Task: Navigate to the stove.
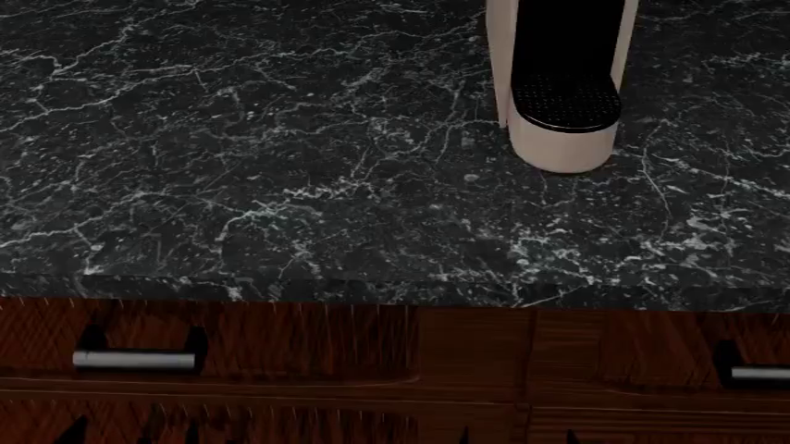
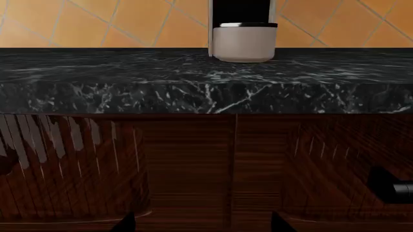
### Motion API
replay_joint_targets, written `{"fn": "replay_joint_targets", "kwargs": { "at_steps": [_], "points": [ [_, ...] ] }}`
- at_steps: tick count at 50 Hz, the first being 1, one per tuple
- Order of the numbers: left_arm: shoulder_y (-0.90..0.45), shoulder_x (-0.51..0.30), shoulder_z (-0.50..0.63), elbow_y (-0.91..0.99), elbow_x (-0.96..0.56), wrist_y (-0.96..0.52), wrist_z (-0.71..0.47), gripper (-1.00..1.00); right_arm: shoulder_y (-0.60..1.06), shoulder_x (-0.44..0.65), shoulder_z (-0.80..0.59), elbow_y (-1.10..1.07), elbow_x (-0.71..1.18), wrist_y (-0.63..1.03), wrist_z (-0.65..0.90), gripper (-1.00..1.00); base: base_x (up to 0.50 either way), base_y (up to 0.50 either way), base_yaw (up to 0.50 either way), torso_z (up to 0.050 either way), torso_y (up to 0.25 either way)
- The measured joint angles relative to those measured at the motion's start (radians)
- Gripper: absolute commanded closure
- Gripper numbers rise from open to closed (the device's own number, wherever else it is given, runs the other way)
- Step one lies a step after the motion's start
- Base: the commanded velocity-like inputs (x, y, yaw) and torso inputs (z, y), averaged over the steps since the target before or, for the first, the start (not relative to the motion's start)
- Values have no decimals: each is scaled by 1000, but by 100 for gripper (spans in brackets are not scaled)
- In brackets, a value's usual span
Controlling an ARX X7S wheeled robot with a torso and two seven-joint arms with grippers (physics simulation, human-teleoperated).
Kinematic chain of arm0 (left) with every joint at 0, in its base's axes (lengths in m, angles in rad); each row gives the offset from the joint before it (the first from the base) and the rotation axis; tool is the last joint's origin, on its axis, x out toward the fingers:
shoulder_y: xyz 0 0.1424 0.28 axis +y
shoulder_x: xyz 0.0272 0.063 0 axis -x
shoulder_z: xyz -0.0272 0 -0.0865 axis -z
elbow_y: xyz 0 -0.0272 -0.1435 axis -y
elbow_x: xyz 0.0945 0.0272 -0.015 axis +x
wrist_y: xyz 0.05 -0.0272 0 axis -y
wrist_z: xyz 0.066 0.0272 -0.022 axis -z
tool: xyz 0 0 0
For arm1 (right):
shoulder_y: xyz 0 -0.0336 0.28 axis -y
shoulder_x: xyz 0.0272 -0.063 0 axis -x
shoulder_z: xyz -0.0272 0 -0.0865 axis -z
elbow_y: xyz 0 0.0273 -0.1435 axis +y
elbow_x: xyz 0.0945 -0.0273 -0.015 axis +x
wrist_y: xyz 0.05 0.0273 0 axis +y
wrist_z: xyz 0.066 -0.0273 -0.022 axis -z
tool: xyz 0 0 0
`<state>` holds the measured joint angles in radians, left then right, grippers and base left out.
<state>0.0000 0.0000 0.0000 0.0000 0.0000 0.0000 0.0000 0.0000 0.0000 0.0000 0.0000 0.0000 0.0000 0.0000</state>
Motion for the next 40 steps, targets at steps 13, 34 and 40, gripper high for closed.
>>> {"fn": "replay_joint_targets", "kwargs": {
  "at_steps": [13, 34, 40],
  "points": [
    [-15, -23, 26, -6, -25, -16, -48, -100, -3, 36, -47, -16, 22, -10, 39, -100, 0, 0, 0, 3, 0],
    [-26, -62, 58, 3, -62, -9, -113, -100, 29, 77, -121, -1, -19, 18, 97, -100, 0, 0, 0, 50, 0],
    [-24, -71, 68, 8, -58, -7, -132, -100, 32, 85, -133, -5, -18, 26, 106, -100, 0, 0, 0, 50, 0]
  ]
}}
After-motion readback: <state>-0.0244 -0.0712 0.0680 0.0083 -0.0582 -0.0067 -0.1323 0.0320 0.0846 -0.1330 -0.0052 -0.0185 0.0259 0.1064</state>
